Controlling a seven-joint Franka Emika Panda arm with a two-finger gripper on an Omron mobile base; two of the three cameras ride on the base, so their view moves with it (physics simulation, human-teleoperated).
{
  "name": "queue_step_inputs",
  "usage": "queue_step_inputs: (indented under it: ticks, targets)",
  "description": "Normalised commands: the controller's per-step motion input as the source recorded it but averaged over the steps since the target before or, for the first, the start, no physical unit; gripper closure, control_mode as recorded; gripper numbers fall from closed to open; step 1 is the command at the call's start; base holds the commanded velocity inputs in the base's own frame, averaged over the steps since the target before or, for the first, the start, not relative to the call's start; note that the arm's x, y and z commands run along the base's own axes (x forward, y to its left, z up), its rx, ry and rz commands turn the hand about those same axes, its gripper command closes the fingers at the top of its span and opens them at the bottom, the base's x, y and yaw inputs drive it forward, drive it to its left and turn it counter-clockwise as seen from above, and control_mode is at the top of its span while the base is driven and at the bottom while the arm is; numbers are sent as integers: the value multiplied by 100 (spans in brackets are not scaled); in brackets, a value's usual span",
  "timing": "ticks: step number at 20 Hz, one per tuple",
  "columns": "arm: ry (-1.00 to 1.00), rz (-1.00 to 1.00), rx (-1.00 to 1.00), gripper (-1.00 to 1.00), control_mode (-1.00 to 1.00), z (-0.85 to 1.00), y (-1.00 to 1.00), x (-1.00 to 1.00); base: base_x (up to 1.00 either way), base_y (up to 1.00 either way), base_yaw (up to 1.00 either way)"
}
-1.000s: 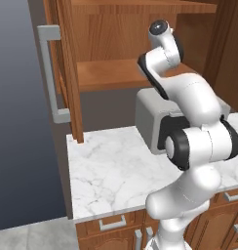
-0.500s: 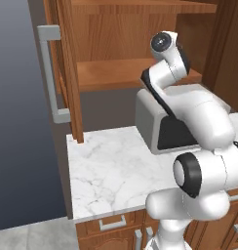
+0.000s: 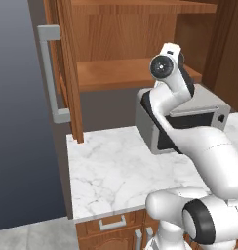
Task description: There is a bowl on the dining counter. Grab a lemon wedge from the fridge and place it in the bowl. Then get the liquor bottle and glass cup from the cabinet and place them next to the bowl.
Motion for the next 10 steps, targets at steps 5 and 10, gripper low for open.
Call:
queue_step_inputs:
  ticks: [5,10]
  targets:
    - [-1,-1,12,100,-100,28,3,-94,0,0,0]
    - [0,-4,11,100,-100,21,2,-79,0,0,0]
